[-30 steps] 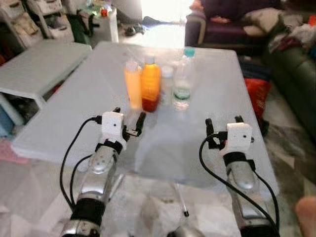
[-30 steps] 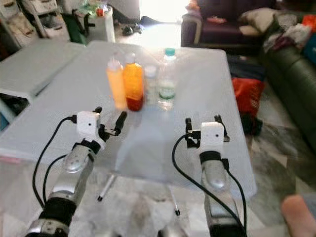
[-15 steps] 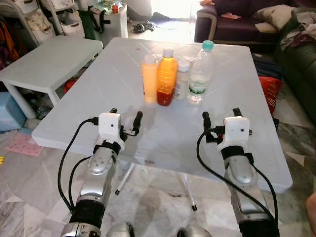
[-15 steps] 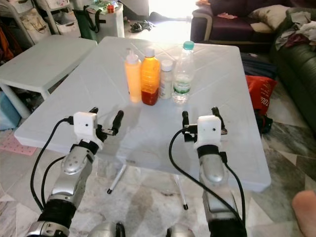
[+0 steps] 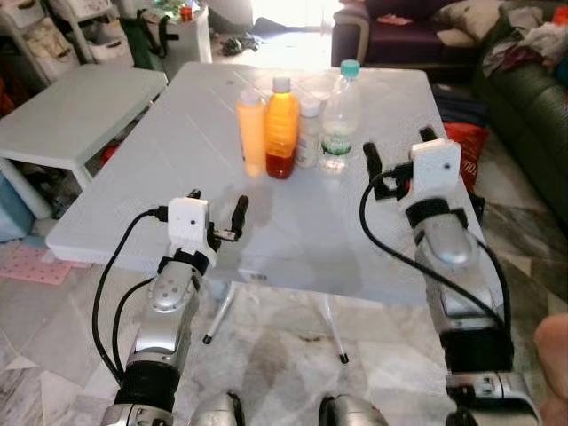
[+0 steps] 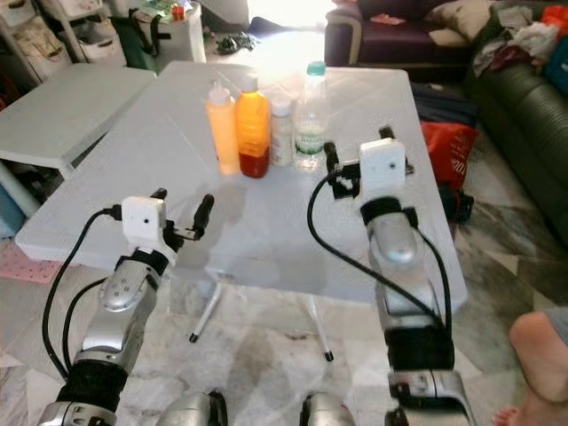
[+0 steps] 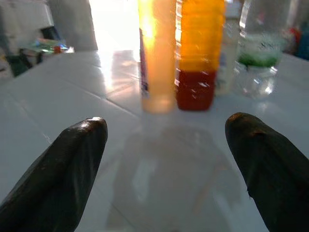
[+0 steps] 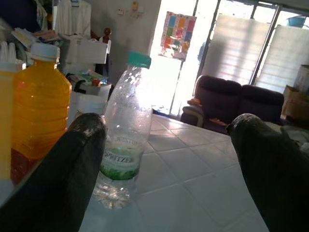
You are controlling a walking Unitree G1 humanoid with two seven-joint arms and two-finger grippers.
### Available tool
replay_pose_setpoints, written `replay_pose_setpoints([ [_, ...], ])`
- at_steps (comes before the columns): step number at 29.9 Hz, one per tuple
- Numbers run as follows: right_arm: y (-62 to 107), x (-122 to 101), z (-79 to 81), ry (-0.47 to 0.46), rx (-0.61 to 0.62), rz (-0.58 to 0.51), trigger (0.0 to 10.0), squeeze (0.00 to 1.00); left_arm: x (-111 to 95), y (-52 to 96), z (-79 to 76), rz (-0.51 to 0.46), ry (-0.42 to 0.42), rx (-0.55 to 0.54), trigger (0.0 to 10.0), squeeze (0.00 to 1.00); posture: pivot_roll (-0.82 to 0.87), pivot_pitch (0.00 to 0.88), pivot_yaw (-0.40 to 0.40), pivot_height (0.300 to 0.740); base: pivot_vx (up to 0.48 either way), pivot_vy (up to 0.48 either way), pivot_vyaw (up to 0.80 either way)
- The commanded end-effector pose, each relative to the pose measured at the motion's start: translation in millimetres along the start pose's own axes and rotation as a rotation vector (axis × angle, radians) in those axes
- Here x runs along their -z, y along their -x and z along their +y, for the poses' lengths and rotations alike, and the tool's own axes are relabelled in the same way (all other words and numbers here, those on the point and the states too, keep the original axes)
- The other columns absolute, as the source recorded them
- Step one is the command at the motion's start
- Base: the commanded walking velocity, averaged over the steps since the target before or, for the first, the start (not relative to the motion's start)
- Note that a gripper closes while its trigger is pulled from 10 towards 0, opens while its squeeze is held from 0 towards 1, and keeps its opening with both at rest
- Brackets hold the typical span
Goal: Restocking fridge
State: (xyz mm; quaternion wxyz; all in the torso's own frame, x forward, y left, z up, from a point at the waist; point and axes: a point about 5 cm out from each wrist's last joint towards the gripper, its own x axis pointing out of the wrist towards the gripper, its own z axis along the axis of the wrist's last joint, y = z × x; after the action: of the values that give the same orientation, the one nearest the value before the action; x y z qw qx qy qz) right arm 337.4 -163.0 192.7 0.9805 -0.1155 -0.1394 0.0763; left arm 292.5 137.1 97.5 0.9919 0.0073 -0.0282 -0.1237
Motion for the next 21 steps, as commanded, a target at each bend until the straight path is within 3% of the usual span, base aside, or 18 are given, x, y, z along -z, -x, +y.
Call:
replay_pose_setpoints([
  [1, -7.2, -4, -2.4, -0.004, -0.022, -0.002, 10.0, 0.00, -4, 2.4, 3.6, 0.000, -0.023, 0.006, 10.0, 0.00, -0.01, 0.095, 0.074, 0.740, 0.000, 0.000, 0.00],
  [11, -24.0, -17, -10.5, 0.008, -0.063, -0.043, 10.0, 0.00, -9, 6.6, 12.4, 0.022, -0.065, 0.008, 10.0, 0.00, 0.02, 0.121, 0.108, 0.740, 0.000, 0.000, 0.00],
  [14, -22.7, -19, -9.8, 0.006, -0.060, -0.063, 10.0, 0.00, -13, 5.2, 13.2, 0.014, -0.064, 0.013, 10.0, 0.00, 0.02, 0.122, 0.112, 0.740, 0.000, 0.000, 0.80],
  [18, -5.2, -15, -4.6, -0.022, -0.009, -0.067, 10.0, 0.00, -18, 3.8, 13.5, 0.002, -0.051, 0.003, 10.0, 0.00, 0.00, 0.107, 0.105, 0.740, 0.000, 0.000, 0.40],
  [21, 21.9, -5, 2.3, -0.067, 0.070, -0.037, 10.0, 0.00, -19, 5.1, 15.4, -0.007, -0.037, -0.023, 10.0, 0.00, -0.02, 0.089, 0.097, 0.740, 0.000, 0.000, 0.00],
])
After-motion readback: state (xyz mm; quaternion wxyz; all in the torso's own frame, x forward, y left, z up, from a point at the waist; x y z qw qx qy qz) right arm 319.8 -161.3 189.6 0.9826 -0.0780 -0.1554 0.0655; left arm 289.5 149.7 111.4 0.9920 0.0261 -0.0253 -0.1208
